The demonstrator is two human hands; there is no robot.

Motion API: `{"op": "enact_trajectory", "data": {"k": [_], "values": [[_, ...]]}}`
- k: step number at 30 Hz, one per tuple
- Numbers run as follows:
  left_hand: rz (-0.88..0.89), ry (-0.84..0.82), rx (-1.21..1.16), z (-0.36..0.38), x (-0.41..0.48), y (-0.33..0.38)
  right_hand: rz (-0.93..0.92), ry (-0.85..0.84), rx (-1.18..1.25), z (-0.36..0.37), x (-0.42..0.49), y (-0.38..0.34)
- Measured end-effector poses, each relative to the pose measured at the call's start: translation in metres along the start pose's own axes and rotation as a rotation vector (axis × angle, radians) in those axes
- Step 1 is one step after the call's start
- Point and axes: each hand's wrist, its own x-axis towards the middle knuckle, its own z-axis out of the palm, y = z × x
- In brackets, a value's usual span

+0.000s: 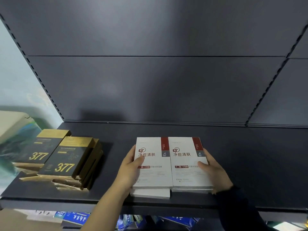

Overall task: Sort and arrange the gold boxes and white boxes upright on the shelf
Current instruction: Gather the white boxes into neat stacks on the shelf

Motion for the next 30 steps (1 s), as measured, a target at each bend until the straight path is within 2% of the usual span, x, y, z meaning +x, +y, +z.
{"op": "enact_trajectory", "data": {"k": [3, 5, 6, 7, 9, 10, 14, 17, 20, 23, 27, 30], "values": [[-0.003, 0.184, 0.006, 0.003, -0.001, -0.004, -0.045, 0.027, 0.033, 0.001, -0.001, -0.001], [-0.033, 0.235, 0.004, -0.004, -0.007, -0.008, -0.085, 0.048, 0.044, 0.002, -0.005, 0.001], [-0.031, 0.190, 0.033, -0.009, -0.013, -0.011, -0.087, 0.054, 0.047, 0.001, -0.007, 0.003], [-0.015, 0.077, 0.104, -0.016, -0.020, -0.016, -0.083, 0.064, 0.058, -0.002, -0.011, 0.008], [0.032, -0.193, 0.371, -0.019, -0.035, -0.020, -0.051, 0.092, 0.027, -0.007, -0.017, 0.017], [0.070, -0.239, 0.510, -0.019, -0.039, -0.023, -0.034, 0.123, -0.023, -0.011, -0.018, 0.023], [0.198, -0.043, 0.719, -0.021, -0.038, -0.031, -0.051, 0.235, -0.098, 0.003, -0.025, 0.028], [0.242, -0.010, 0.741, -0.025, -0.039, -0.033, -0.087, 0.344, -0.176, 0.017, -0.033, 0.026], [0.289, -0.063, 0.713, -0.032, -0.049, -0.027, -0.151, 0.578, -0.255, 0.045, -0.043, 0.030], [0.300, -0.176, 0.688, -0.058, -0.071, -0.013, -0.345, 0.872, -0.443, 0.084, -0.054, 0.043], [0.288, -0.441, 0.663, -0.128, -0.105, 0.010, -0.510, 0.837, -0.692, 0.165, -0.059, 0.071], [0.313, -0.511, 0.608, -0.183, -0.115, 0.037, -0.523, 0.627, -0.661, 0.231, -0.047, 0.086]]}}
